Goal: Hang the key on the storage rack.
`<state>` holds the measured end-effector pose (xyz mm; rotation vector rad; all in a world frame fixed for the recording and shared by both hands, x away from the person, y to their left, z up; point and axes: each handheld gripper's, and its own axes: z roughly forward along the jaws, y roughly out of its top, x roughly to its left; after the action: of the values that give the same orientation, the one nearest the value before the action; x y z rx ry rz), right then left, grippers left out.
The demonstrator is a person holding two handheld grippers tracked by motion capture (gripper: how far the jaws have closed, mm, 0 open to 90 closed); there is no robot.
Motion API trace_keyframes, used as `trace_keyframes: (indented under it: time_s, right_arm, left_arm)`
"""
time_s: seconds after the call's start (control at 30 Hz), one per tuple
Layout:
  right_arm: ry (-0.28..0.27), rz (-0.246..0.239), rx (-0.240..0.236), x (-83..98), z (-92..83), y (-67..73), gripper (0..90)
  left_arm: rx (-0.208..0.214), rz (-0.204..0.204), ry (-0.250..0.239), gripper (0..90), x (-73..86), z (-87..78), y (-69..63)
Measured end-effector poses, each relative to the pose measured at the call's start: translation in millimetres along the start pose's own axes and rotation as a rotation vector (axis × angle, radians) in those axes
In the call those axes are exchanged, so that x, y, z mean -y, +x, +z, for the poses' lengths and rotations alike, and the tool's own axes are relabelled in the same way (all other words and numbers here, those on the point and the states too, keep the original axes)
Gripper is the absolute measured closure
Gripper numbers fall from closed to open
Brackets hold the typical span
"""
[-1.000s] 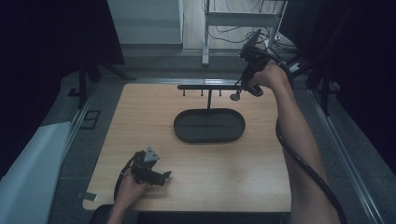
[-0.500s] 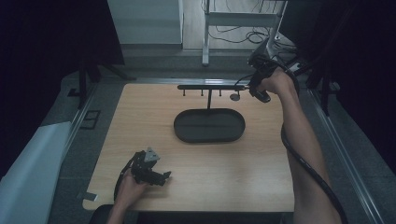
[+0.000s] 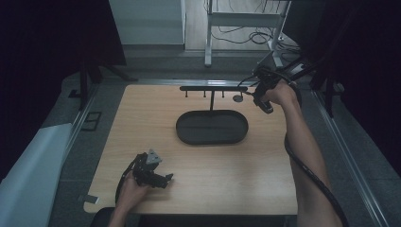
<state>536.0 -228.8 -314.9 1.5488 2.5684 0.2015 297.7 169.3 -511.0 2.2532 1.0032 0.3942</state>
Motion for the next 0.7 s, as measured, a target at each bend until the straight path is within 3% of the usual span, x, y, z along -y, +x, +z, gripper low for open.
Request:
trace_keyframes:
  time_s: [0.37,0.7]
  right_arm:
    - [-0.013,-0.009,-0.013,0.6,26.4,3.7,48.7]
    - [-0.036,-0.031,-0.007,-1.8,52.9,16.0,48.6]
  left_arm:
    - [0.001,0.001,0.0,0.0,0.1,-0.2,0.5]
    - [-0.003,-0.001,-0.003,0.0,0.3,-0.2,0.3]
